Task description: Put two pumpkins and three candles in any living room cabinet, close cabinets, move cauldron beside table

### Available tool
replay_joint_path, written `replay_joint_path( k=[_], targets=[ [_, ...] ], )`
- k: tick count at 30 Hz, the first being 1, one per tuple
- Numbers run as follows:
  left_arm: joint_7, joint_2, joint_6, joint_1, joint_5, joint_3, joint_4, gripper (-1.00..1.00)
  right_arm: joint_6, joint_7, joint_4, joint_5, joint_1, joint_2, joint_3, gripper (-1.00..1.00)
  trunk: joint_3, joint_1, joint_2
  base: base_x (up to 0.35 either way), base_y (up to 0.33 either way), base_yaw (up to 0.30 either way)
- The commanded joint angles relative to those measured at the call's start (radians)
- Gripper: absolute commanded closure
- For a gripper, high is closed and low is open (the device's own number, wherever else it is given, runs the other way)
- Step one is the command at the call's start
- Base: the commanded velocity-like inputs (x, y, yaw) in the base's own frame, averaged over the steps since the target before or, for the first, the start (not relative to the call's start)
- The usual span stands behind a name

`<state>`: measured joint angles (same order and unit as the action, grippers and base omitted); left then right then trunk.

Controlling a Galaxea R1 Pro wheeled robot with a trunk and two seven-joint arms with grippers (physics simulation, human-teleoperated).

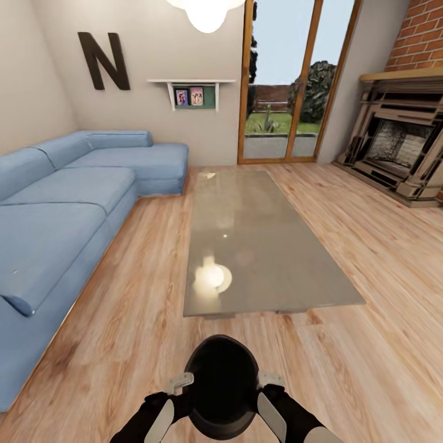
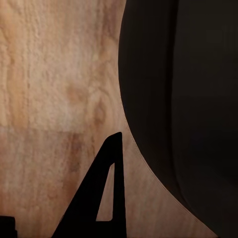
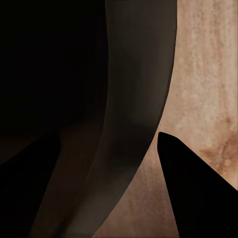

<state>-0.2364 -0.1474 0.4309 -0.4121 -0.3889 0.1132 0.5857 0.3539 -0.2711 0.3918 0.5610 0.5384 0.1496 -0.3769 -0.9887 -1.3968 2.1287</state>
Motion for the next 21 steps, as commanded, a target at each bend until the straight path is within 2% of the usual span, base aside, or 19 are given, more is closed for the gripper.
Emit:
replay_joint_path(
  k=[1,7,15,21],
  targets=[
    [-0.006,0.003,0.005,0.0,0.025,-0.001,-0.001,1.0,-0.003,0.001,0.001,-0.027,0.002,-0.001,0.009,1.0,0.0,0.0,0.0,0.201,0.0,0.0],
    [-0.006,0.002,0.005,0.001,0.025,-0.001,-0.001,1.0,-0.003,0.001,0.0,-0.027,0.002,-0.001,0.009,1.0,0.0,0.0,0.0,0.178,0.0,0.0],
    [-0.006,0.002,0.005,0.0,0.025,-0.001,-0.001,1.0,-0.003,0.001,-0.001,-0.029,0.002,-0.001,0.009,1.0,0.0,0.0,0.0,0.023,0.0,0.0],
    [-0.006,0.002,0.005,0.0,0.025,-0.001,0.0,1.0,-0.004,0.001,0.0,-0.028,0.002,-0.001,0.009,1.0,-0.019,-0.023,0.042,0.0,0.0,0.0]
  ],
)
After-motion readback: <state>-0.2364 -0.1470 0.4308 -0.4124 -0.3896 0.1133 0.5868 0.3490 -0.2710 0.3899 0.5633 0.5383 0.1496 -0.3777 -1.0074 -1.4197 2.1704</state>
